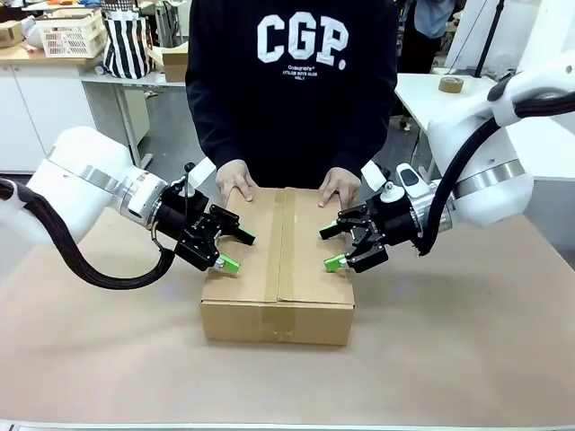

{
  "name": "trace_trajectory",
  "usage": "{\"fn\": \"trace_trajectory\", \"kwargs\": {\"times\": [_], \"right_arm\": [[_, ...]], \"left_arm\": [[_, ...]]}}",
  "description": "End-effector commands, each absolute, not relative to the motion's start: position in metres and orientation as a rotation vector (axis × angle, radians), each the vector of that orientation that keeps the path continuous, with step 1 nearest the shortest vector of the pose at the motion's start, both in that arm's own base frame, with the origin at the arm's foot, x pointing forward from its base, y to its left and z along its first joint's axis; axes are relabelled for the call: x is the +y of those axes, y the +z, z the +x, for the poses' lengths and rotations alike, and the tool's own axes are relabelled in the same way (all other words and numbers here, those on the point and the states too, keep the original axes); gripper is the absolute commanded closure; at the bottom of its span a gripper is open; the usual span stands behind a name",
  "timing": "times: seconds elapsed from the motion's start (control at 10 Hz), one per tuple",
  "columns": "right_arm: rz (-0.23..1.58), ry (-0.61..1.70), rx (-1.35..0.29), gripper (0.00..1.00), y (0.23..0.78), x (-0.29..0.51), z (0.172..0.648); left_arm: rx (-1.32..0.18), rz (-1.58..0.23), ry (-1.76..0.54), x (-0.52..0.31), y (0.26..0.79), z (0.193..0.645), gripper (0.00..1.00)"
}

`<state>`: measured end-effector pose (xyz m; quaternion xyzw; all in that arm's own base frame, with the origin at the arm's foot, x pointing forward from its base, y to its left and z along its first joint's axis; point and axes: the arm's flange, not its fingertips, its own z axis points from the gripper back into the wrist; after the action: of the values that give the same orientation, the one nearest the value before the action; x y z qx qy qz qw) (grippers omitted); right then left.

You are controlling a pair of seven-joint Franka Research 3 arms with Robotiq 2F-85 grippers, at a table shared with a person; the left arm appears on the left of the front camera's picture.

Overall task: Pack the gift set into the box.
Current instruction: Press and hold the closed box until the human finishes sealing it.

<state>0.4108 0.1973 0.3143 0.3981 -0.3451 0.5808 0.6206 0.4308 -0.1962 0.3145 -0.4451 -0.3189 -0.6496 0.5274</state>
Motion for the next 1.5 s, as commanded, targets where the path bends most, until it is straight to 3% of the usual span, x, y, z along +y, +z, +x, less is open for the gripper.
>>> {"fn": "trace_trajectory", "kwargs": {"times": [0.0,0.2,0.3,1.4], "right_arm": [[0.853,1.292,-0.808,0.0,0.304,0.202,0.416],[0.777,1.296,-0.838,0.0,0.304,0.2,0.417],[0.895,1.307,-0.808,0.0,0.314,0.196,0.414],[0.895,1.307,-0.808,0.0,0.314,0.196,0.414]], "left_arm": [[-0.752,-1.025,-1.537,-0.194,0.307,0.428,0.0],[-0.766,-0.973,-1.528,-0.193,0.305,0.43,0.0],[-0.755,-1.03,-1.504,-0.195,0.304,0.431,0.0],[-0.767,-1.044,-1.55,-0.195,0.315,0.433,0.0]]}}
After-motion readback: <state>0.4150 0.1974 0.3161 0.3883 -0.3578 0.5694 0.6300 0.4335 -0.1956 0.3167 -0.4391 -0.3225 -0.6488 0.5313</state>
